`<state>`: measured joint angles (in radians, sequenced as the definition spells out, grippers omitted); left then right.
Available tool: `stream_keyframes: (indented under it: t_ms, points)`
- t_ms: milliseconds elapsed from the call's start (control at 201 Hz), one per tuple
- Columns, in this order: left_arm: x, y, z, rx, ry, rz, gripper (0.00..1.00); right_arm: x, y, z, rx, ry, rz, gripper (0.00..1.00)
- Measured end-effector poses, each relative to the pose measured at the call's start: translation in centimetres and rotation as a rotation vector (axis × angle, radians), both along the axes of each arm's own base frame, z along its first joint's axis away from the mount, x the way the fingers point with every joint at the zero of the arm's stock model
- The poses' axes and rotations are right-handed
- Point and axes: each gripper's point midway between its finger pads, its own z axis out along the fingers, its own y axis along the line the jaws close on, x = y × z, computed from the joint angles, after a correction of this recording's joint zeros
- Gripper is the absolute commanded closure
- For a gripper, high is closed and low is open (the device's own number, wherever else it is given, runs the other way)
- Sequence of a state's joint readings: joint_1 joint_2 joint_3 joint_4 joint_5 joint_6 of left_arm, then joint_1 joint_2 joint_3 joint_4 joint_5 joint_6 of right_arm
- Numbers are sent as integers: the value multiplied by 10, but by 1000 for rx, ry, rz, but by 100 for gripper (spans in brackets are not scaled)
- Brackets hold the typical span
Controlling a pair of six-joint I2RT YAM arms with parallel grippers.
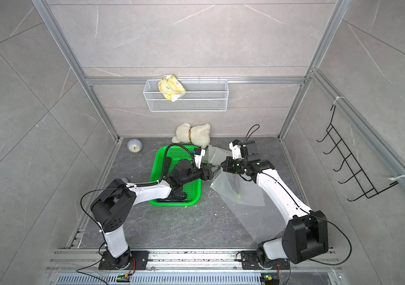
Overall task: Place the eggplant in a zip-top bag and seal the zipper
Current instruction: Place the eggplant in the zipper food storage bag, then pick up the eggplant from the basket.
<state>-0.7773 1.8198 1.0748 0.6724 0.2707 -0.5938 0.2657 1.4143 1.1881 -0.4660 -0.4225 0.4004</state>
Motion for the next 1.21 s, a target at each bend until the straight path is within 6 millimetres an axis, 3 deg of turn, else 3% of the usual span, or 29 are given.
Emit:
stream_keyframes:
  t_ms: [179,408,672,821,1001,1210]
  points:
    - [9,27,27,19,-11,53,28,0,0,1,0,-3,0,100]
    - [29,89,31,194,17,217,21,0,-2,0,-2,-2,-5,100]
    - [51,155,-11,405,129,357,16,1,-3,-2,-13,-7,-8,100]
    - [74,183,-37,490,191,420,15,1,-3,-2,-16,-9,-6,100]
    - [96,209,-69,598,237,476,13,0,-4,-5,-19,-2,-6,100]
    - [123,219,-84,724,227,531,8,-1,-4,-10,-21,8,-6,100]
